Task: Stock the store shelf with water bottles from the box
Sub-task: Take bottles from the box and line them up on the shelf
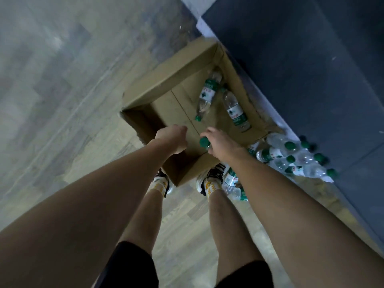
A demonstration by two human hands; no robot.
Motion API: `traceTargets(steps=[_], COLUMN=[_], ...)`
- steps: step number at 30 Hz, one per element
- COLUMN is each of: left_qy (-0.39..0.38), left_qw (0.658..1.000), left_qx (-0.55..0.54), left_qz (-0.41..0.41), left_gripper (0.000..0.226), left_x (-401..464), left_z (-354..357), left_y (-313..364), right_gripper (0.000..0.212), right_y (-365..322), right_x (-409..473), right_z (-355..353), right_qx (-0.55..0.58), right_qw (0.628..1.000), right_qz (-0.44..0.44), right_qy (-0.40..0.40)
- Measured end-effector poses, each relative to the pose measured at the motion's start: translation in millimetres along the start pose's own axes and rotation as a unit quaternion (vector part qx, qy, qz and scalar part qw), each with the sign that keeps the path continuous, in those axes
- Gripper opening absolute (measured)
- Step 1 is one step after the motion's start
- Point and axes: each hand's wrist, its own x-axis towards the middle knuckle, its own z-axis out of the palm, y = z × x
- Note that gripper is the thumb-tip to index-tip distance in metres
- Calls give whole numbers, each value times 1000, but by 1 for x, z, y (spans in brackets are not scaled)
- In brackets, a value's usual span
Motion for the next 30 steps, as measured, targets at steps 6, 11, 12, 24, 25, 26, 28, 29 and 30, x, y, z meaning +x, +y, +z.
traceTargets(steps=[6, 11, 12, 24, 25, 26, 28, 29, 30], left_qy=[61, 108, 103, 276, 274, 276, 270, 257, 254], left_qw=[997, 983, 981, 900, 898, 894, 888, 890, 885], left_qx=[16, 22, 33, 159, 147, 138, 130, 114, 106], left_qz=[52, 146, 160, 299, 312, 325, 349, 359, 375], left_gripper=[26, 29, 30, 34, 34, 36, 38, 40, 42], left_x=[-127, -258, -277, -521, -533, -546, -570, -575, -587], left_z=[-132, -245, -266, -486, -494, -502, -516, -520, -524], left_y=[25, 54, 61, 175, 182, 191, 208, 213, 224], right_gripper=[57, 59, 57, 26, 30, 36, 46, 49, 50], right_y=[-75, -132, -139, -210, -212, -215, -216, -218, -217], right_x=[-122, -250, -270, -550, -566, -585, -620, -629, -646], right_z=[-123, -259, -281, -482, -492, -501, -518, -523, -530], right_qx=[158, 230, 235, 231, 225, 217, 209, 208, 212], right_qw=[975, 938, 931, 835, 833, 832, 829, 826, 818], right_qz=[51, 65, 63, 38, 40, 40, 44, 45, 43], right_qy=[146, 251, 271, 499, 503, 510, 518, 521, 532])
